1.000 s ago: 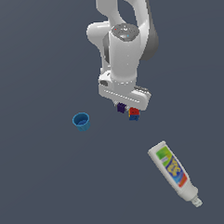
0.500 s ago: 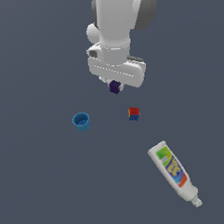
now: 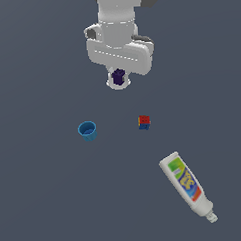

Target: Pick up a designated object from a clutter of objects.

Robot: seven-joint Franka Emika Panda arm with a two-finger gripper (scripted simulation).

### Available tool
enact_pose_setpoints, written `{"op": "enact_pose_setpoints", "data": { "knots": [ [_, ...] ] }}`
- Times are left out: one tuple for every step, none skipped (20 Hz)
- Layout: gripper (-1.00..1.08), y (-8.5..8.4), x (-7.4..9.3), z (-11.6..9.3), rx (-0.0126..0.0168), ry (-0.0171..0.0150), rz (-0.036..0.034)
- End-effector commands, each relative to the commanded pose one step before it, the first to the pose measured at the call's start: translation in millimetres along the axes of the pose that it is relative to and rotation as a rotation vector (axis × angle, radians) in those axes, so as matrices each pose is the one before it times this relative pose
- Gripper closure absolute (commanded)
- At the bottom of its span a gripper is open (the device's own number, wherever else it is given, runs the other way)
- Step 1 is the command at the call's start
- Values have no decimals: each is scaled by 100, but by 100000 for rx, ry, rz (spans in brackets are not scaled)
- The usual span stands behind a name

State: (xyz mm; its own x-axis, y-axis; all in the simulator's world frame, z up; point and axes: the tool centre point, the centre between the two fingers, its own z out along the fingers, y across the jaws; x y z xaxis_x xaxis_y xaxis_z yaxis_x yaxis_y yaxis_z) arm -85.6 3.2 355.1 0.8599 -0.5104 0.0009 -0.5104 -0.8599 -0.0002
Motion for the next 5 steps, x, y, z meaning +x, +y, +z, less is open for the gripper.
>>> {"op": "enact_pose_setpoints", "data": {
  "knots": [
    [108,269,-101,-728,-41,-83,-83],
    [108,62,-14,-172,0,0,0],
    [108,44,-10,-123,0,0,0],
    [108,26,-6,-74,0,0,0],
    [108,9,-2,-25,0,0,0]
  ]
}}
